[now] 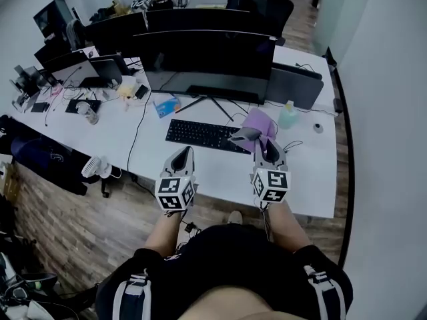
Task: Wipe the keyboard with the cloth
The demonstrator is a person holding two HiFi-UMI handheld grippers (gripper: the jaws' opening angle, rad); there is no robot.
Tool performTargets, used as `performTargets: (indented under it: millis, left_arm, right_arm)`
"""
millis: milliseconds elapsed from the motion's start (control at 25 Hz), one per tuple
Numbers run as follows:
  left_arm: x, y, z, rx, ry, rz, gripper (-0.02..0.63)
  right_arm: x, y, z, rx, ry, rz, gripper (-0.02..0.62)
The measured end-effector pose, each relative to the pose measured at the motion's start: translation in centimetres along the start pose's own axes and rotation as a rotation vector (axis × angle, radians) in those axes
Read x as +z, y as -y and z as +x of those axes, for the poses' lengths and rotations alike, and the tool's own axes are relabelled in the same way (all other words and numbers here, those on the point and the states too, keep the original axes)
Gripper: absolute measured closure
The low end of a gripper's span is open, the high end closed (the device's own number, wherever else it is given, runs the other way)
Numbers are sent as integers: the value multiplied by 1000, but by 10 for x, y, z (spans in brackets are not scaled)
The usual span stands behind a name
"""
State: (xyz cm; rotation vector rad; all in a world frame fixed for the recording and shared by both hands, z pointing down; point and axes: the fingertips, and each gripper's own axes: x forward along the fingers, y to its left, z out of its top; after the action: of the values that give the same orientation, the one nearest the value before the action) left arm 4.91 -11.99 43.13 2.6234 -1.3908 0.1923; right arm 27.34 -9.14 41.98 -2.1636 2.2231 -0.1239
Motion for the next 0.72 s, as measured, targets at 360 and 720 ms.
performTargets:
  millis: [360, 720]
  left_arm:
    - [5, -17, 78, 9, -22, -13, 594]
    - [20, -54, 133, -73, -22, 27, 592]
  right_arm:
    - [-7, 37, 77, 3, -35, -6, 499]
    - [-30, 48, 131, -101, -69, 5, 499]
